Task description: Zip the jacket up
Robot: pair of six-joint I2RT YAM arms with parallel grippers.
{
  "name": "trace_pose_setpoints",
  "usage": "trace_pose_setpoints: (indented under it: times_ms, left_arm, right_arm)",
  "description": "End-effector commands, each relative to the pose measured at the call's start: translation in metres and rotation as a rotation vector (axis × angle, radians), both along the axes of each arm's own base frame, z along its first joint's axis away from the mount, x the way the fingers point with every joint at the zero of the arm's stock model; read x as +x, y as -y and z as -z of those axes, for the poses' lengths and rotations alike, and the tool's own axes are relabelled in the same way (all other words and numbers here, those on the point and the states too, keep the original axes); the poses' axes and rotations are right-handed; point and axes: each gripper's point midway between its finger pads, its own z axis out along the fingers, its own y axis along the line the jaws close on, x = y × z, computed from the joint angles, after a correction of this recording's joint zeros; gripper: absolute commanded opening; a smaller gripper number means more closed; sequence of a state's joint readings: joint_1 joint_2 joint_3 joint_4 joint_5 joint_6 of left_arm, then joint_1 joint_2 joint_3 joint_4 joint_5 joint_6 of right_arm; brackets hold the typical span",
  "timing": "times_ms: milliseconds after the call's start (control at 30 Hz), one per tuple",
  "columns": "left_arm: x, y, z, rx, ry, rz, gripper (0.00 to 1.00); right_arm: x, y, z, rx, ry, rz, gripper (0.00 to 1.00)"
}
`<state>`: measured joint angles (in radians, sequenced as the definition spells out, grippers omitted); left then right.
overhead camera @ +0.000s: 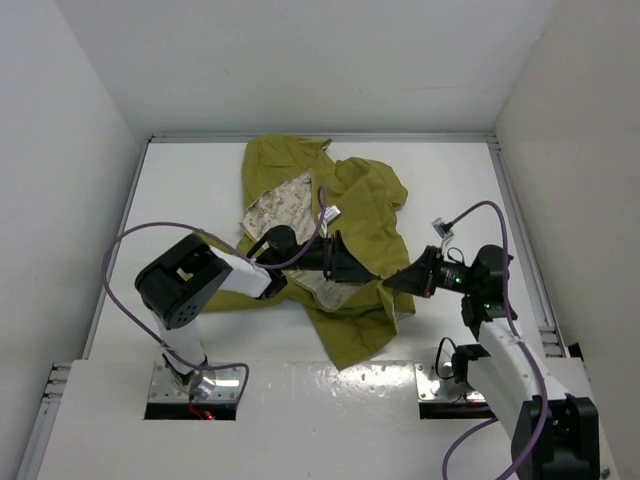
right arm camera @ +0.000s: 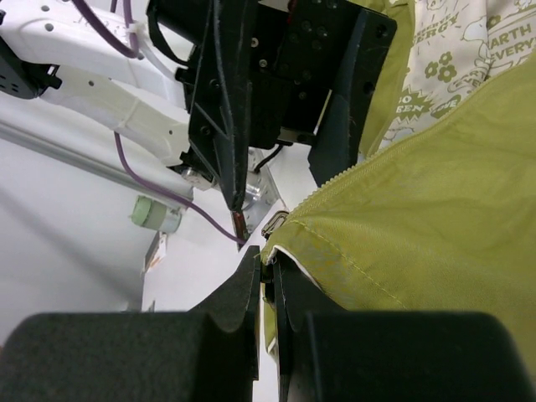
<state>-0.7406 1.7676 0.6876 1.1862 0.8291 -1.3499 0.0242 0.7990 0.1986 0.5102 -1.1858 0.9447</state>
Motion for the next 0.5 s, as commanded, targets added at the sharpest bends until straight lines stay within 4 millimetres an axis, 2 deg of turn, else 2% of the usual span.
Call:
trace_pose_setpoints:
  times_ms: [0,33,100,200,467]
  left_arm:
    - [0.002,0.004,-0.009,-0.072,-0.008,-0.018,0.63]
    - [0.002,0.003,-0.011,-0.09,-0.011,-0.015,0.64]
    - [0.006,0.006,-0.03,-0.165,0.03,-0.017,0.64]
    - [-0.002,0.017,-0.041,-0.207,0.07,0.037,0.62]
    - [-0.01,0.02,-0.059,-0.284,0.129,0.065,0.52]
  right_arm:
    - [0.003,0.0,-0.013,0.005,0.052,0.008,0.0]
    - [0.003,0.0,-0.012,0.004,0.052,0.008,0.0]
    - [0.003,0.0,-0.012,0.003,0.049,0.006,0.0]
    - [0.004,0.0,-0.012,0.004,0.046,0.011,0.0]
    - [0.006,0.0,-0.009,0.007,0.034,0.014,0.0]
